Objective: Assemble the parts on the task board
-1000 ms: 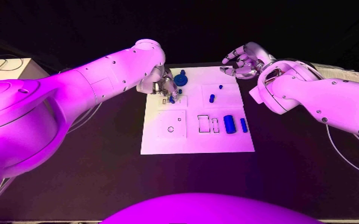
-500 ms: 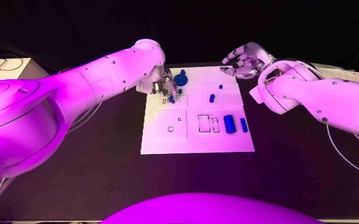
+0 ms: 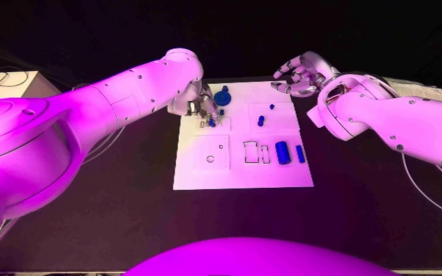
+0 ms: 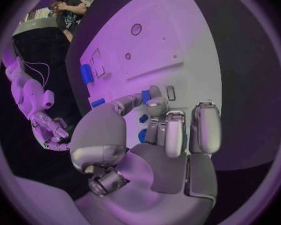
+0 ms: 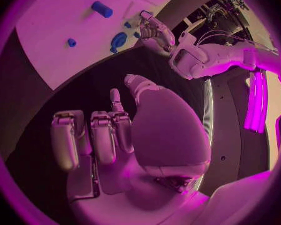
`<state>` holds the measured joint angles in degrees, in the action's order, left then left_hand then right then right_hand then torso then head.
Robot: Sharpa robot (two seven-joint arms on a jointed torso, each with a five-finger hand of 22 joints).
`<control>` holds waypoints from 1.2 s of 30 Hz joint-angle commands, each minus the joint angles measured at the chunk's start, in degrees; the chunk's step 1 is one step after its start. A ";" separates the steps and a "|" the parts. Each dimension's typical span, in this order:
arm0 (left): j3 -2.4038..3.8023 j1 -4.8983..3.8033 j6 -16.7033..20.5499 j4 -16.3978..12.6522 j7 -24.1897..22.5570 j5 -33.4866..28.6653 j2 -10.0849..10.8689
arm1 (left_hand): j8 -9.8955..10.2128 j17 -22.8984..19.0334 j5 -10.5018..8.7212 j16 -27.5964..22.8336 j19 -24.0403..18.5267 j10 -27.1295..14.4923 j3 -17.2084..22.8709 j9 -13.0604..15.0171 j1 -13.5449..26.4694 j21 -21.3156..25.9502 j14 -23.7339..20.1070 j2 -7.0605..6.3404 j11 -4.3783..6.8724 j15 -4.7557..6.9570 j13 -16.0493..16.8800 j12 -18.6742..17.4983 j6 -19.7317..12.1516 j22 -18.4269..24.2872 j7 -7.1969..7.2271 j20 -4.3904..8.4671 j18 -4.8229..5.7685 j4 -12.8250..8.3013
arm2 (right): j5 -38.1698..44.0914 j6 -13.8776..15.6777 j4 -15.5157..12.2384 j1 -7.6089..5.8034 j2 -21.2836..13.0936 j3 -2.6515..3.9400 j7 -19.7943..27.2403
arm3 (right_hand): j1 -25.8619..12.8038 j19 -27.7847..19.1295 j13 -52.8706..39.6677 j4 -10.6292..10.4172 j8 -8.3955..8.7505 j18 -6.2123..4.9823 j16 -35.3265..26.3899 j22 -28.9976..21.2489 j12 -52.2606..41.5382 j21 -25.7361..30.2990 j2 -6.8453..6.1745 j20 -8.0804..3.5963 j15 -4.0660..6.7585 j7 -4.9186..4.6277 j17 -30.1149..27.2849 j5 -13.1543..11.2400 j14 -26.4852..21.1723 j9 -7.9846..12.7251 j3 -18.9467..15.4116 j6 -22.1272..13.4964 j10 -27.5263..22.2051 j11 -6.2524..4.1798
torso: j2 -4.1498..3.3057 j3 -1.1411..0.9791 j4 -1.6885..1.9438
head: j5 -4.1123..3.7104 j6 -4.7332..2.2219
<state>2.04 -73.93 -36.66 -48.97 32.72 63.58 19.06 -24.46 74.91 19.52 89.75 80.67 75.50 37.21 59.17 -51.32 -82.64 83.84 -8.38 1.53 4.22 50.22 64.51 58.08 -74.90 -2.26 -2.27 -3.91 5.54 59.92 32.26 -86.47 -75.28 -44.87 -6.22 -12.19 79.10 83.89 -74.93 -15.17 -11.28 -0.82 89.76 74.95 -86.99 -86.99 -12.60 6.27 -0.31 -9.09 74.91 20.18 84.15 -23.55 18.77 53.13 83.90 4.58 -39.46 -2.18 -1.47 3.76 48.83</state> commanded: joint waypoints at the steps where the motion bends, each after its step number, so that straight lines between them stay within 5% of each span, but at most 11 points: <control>1: -0.12 0.23 -1.09 0.05 0.06 0.33 -0.06 | 0.23 14.71 -0.24 -0.02 -0.17 -0.59 -0.59 -0.08 0.46 0.36 6.03 -0.12 0.01 0.36 -0.10 -0.24 0.08 -0.98 -0.19 0.35 0.58 0.12 | 0.57 -0.36 -0.12 0.00 -0.06 0.01 0.52 | -0.65 4.55 -11.58 -0.07 -0.10 -0.04 -0.30 12.55 0.32 0.33 -0.23 -0.47 0.37 0.10 13.67 0.21 5.50 -0.18 0.40 -0.57 2.75 -0.39 | 0.03 -0.03 -0.02 | 0.10 0.00; 20: -0.13 0.25 -1.15 0.05 0.00 1.45 0.35 | 0.45 14.78 -1.59 0.03 -0.04 -0.61 -7.58 -0.45 0.78 0.47 6.05 -1.43 -0.05 0.31 0.19 -0.06 0.47 -1.10 -0.25 0.31 0.60 4.11 | 0.54 -0.27 -0.15 0.00 -0.11 0.01 0.62 | -0.65 4.55 -11.58 -0.07 -0.10 -0.04 -0.30 12.55 0.32 0.33 -0.23 -0.47 0.37 0.10 13.67 0.21 5.50 -0.18 0.40 -0.57 2.75 -0.39 | 0.00 -0.06 -0.08 | 0.07 0.00; 23: -0.13 0.26 -1.09 0.02 -0.01 1.54 0.46 | 0.50 14.78 -3.47 0.03 -0.04 -0.62 -9.17 -0.53 0.12 0.52 6.05 -1.36 -0.03 0.33 0.23 -0.04 0.53 -1.10 -0.22 0.32 0.59 5.04 | 0.53 -0.27 -0.13 0.00 -0.12 0.01 0.63 | -0.67 4.49 -11.55 -0.08 -0.12 -0.07 -0.34 12.47 0.36 0.45 -0.27 -0.47 0.37 0.10 13.57 0.21 5.48 -0.22 0.40 -0.61 2.72 -0.39 | 0.01 -0.04 -0.05 | 0.04 0.03; 24: -0.13 0.26 -1.05 0.00 -0.02 1.57 0.49 | 0.55 14.75 -6.67 0.00 -0.01 -0.63 -10.44 -0.60 -0.55 0.54 6.04 -1.18 -0.01 0.35 0.24 -0.05 0.53 -1.13 -0.18 0.33 0.60 5.94 | 0.53 -0.27 -0.12 0.00 -0.12 0.01 0.63 | -0.67 4.49 -11.55 -0.08 -0.12 -0.07 -0.34 12.47 0.36 0.45 -0.27 -0.47 0.37 0.10 13.57 0.21 5.48 -0.22 0.40 -0.61 2.72 -0.39 | 0.02 -0.03 -0.04 | 0.05 0.02; 26: -0.13 0.26 -0.97 -0.06 -0.04 1.61 0.55 | 0.56 14.77 -8.17 0.02 0.03 -0.61 -11.56 -0.65 -1.07 0.54 6.05 -1.12 -0.01 0.35 0.30 -0.01 0.57 -1.19 -0.17 0.34 0.61 6.88 | 0.53 -0.27 -0.11 0.00 -0.12 0.01 0.64 | -0.67 4.49 -11.55 -0.08 -0.12 -0.07 -0.34 12.47 0.36 0.45 -0.27 -0.47 0.37 0.10 13.57 0.21 5.48 -0.22 0.40 -0.61 2.72 -0.39 | 0.02 -0.02 -0.03 | 0.04 0.02; 36: -0.12 0.31 -0.37 -0.70 -0.16 1.82 0.96 | 0.47 14.82 -11.57 0.06 0.11 -0.50 -13.88 -0.68 -2.49 0.54 6.07 -0.79 0.05 0.39 0.48 0.12 0.67 -1.31 -0.09 0.37 0.62 8.98 | 0.52 -0.28 -0.06 0.02 -0.11 0.01 0.65 | -0.67 4.49 -11.55 -0.08 -0.12 -0.07 -0.34 12.47 0.36 0.45 -0.27 -0.47 0.37 0.10 13.57 0.21 5.48 -0.22 0.40 -0.61 2.72 -0.39 | 0.00 -0.03 -0.06 | 0.08 -0.04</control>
<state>2.01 -73.81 -36.67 -49.47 32.64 64.70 19.95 -24.14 74.91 8.15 89.75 80.67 75.04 23.62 58.56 -53.32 -82.42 83.84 -9.16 1.53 4.20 50.71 64.51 58.39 -74.90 -2.35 -2.27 -3.91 14.64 59.93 32.27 -86.48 -75.28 -44.99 -6.23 -12.11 78.88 83.89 -74.91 -15.17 -11.28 -0.82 89.76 74.93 -86.99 -86.73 -12.83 6.27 -0.31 -8.88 74.90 20.18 84.15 -23.72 18.77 52.93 83.90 4.58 -39.45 -2.21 -1.50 3.80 48.83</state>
